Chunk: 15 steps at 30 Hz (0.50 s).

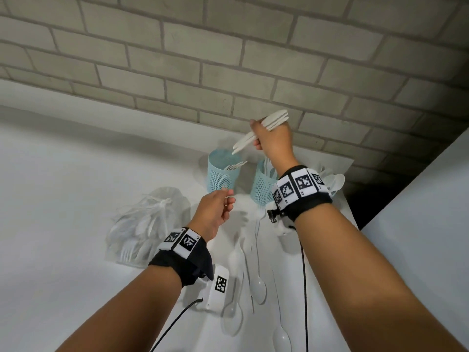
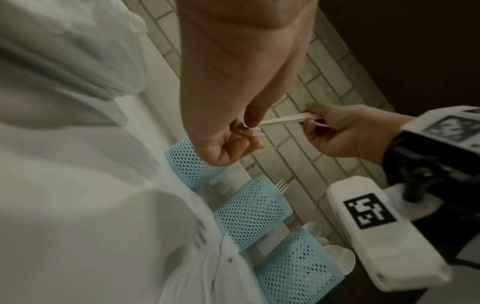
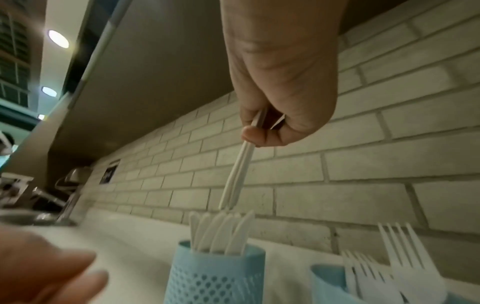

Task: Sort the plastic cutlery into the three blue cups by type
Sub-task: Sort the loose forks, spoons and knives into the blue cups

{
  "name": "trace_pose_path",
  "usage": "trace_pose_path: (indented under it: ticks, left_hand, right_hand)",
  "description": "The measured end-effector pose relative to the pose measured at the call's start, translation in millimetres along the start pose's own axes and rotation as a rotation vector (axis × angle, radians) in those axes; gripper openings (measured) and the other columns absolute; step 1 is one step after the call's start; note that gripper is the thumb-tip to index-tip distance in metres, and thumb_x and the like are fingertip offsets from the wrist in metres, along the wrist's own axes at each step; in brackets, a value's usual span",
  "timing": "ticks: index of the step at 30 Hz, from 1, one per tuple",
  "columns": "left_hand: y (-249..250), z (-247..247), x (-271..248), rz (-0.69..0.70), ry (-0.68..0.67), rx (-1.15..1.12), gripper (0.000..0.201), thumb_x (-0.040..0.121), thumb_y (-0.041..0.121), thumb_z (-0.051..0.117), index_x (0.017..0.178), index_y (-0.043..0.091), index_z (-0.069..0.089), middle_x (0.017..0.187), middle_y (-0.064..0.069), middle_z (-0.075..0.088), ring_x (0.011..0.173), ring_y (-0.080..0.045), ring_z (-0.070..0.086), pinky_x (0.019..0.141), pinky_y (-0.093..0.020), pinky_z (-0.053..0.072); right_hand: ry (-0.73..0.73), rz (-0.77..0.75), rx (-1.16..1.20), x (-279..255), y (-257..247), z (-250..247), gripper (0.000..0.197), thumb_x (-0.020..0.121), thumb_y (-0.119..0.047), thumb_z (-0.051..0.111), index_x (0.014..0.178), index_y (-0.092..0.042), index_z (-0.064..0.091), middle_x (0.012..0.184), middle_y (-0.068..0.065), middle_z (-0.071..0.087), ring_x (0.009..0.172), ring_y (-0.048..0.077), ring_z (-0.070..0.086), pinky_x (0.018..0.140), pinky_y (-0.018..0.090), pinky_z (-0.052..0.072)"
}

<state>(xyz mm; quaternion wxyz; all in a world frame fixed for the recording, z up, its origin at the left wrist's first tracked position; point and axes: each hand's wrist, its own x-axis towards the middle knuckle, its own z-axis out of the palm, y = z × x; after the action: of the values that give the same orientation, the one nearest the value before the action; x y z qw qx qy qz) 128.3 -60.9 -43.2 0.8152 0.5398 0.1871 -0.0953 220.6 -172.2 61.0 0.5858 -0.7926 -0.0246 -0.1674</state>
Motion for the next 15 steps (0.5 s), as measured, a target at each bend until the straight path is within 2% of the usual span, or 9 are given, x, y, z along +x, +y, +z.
trace_pose_path:
  ticks: [2, 5, 7, 9, 10, 13, 15]
  left_hand:
    - [-1.0, -2.0, -0.9, 0.000, 0.007, 0.020, 0.013, 0.095, 0.019, 0.048, 0.088, 0.017, 0.060, 0.068, 0.004, 0.056, 0.056, -0.006, 0.047, 0.052, -0.016, 0.034]
    - [-1.9, -5.3, -2.0, -0.010, 0.015, 0.065, 0.015, 0.094, 0.018, 0.048, 0.085, 0.018, 0.060, 0.070, 0.004, 0.056, 0.058, -0.006, 0.047, 0.055, -0.017, 0.034]
    - [-2.3, -6.5, -3.0, -0.030, 0.015, 0.110, 0.016, 0.094, 0.018, 0.048, 0.084, 0.018, 0.060, 0.071, 0.004, 0.056, 0.059, -0.006, 0.047, 0.055, -0.017, 0.034]
    - [-3.0, -6.8, -4.7, -0.057, 0.011, 0.159, 0.015, 0.094, 0.018, 0.048, 0.083, 0.018, 0.059, 0.071, 0.004, 0.056, 0.060, -0.006, 0.047, 0.055, -0.017, 0.034]
    - [-3.8, -6.8, -5.6, -0.066, 0.005, 0.187, 0.015, 0.094, 0.018, 0.048, 0.083, 0.018, 0.059, 0.072, 0.004, 0.057, 0.060, -0.006, 0.048, 0.055, -0.017, 0.034]
    - [-8.1, -6.1, -8.4, -0.083, -0.014, 0.329, 0.010, 0.093, 0.019, 0.051, 0.085, 0.016, 0.057, 0.073, 0.003, 0.057, 0.062, -0.007, 0.048, 0.056, -0.018, 0.035]
    - [-13.3, -6.1, -9.8, -0.079, -0.038, 0.507, 0.013, 0.094, 0.020, 0.052, 0.082, 0.013, 0.054, 0.073, 0.000, 0.055, 0.059, -0.009, 0.047, 0.053, -0.018, 0.034]
  right_hand:
    - [-0.044, 0.011, -0.083, 6.5, 10.8, 13.2, 0.016, 0.085, -0.021, 0.067, 0.072, -0.014, 0.062, 0.058, 0.001, 0.060, 0.043, 0.008, 0.055, 0.049, 0.021, 0.052]
    - [-0.145, 0.069, -0.183, 13.0, 25.0, 26.4, 0.020, 0.084, -0.022, 0.069, 0.070, -0.010, 0.060, 0.054, 0.004, 0.058, 0.034, 0.002, 0.052, 0.045, 0.016, 0.049]
    - [-0.219, 0.105, -0.225, 16.6, 30.4, 30.0, 0.020, 0.082, -0.020, 0.071, 0.070, -0.011, 0.058, 0.056, 0.005, 0.059, 0.036, 0.004, 0.053, 0.046, 0.017, 0.050]
    - [-0.274, 0.117, -0.235, 17.4, 30.8, 29.3, 0.016, 0.082, -0.017, 0.071, 0.077, -0.011, 0.057, 0.061, 0.006, 0.061, 0.037, 0.003, 0.055, 0.047, 0.016, 0.051]
    - [-0.283, 0.120, -0.216, 17.4, 29.7, 27.4, 0.016, 0.082, -0.016, 0.071, 0.086, -0.010, 0.057, 0.067, 0.007, 0.061, 0.039, 0.003, 0.056, 0.047, 0.015, 0.051]
    - [-0.245, 0.123, -0.146, 15.8, 25.2, 14.5, 0.032, 0.083, -0.018, 0.070, 0.109, -0.008, 0.055, 0.088, 0.006, 0.058, 0.053, 0.008, 0.059, 0.047, 0.015, 0.050]
    - [-0.152, 0.078, -0.169, 12.6, 22.3, -1.0, 0.024, 0.085, -0.021, 0.067, 0.104, -0.010, 0.058, 0.090, 0.004, 0.060, 0.056, 0.011, 0.057, 0.049, 0.018, 0.047]
